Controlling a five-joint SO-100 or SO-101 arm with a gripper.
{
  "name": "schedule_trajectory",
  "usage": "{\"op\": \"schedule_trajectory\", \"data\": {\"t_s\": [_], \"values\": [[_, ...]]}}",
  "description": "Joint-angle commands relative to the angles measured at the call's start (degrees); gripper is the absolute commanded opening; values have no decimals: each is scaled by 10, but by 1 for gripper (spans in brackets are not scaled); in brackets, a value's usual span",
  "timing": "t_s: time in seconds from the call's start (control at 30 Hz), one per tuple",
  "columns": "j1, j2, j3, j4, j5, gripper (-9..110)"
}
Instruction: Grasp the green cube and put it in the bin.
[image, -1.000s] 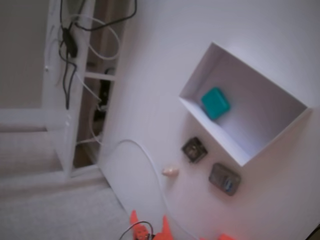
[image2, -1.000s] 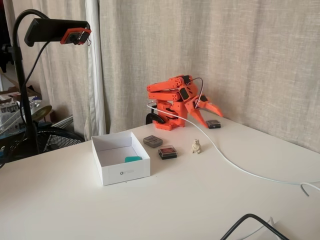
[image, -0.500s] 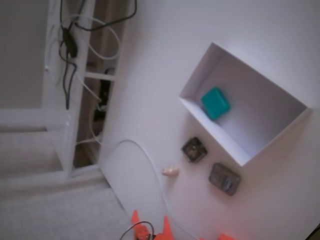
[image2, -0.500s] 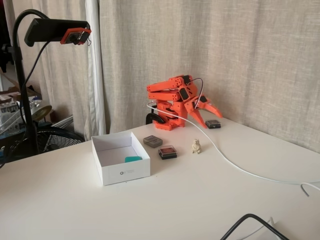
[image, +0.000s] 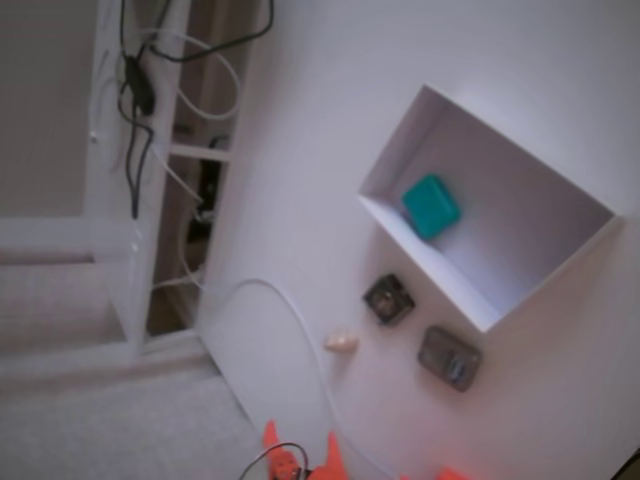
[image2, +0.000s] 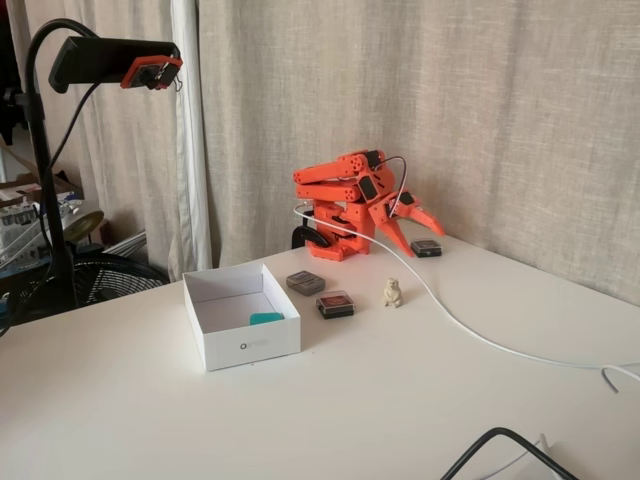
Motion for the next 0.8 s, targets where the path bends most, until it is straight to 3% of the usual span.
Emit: {"op": "schedule_trajectory", "data": {"t_s": [0.0, 0.1, 0.2, 0.77], "values": [[-36, 7, -28, 2, -34, 37], [-40, 7, -28, 2, -40, 36], [-40, 7, -28, 2, -40, -8], [-40, 7, -28, 2, -40, -8]]}}
